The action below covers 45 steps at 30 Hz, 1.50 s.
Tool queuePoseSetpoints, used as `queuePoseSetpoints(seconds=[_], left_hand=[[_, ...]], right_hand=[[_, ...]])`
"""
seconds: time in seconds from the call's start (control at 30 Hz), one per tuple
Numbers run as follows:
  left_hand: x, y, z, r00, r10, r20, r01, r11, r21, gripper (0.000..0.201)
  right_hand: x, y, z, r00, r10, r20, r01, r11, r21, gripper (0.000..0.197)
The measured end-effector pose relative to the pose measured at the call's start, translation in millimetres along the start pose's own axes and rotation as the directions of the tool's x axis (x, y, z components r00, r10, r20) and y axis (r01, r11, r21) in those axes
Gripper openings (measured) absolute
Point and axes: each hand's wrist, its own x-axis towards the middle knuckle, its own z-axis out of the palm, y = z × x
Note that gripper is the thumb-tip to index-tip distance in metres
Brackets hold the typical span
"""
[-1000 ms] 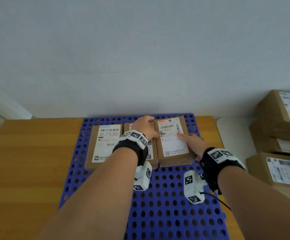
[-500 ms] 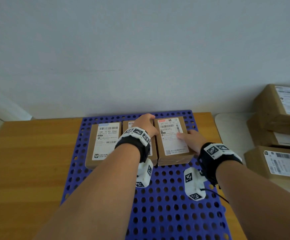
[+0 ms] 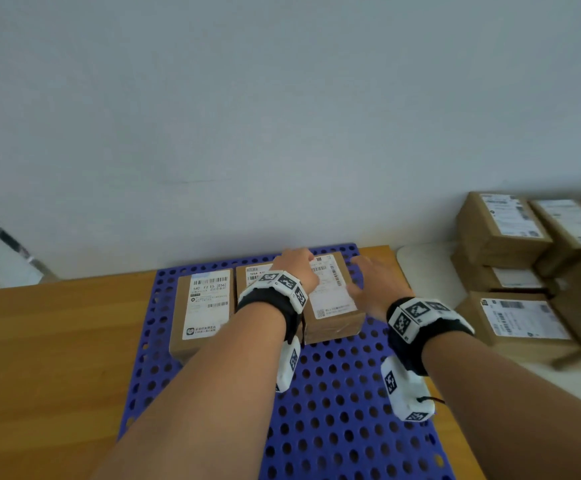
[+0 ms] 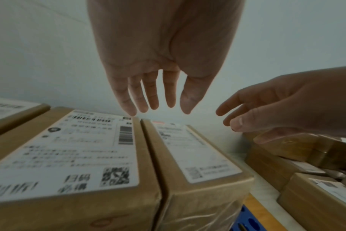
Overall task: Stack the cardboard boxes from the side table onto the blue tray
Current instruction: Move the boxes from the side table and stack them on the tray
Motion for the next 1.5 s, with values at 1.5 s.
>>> queuePoseSetpoints(seconds=[1.5], left_hand=[[7.3,276.8,214.4,0.978,0.020,0.209,-0.043,0.993,0.106,0.117]], right_hand=[[-57.0,298.4,-66.0,0.993,0.037,0.116,-0.042,0.999,0.034,0.050]])
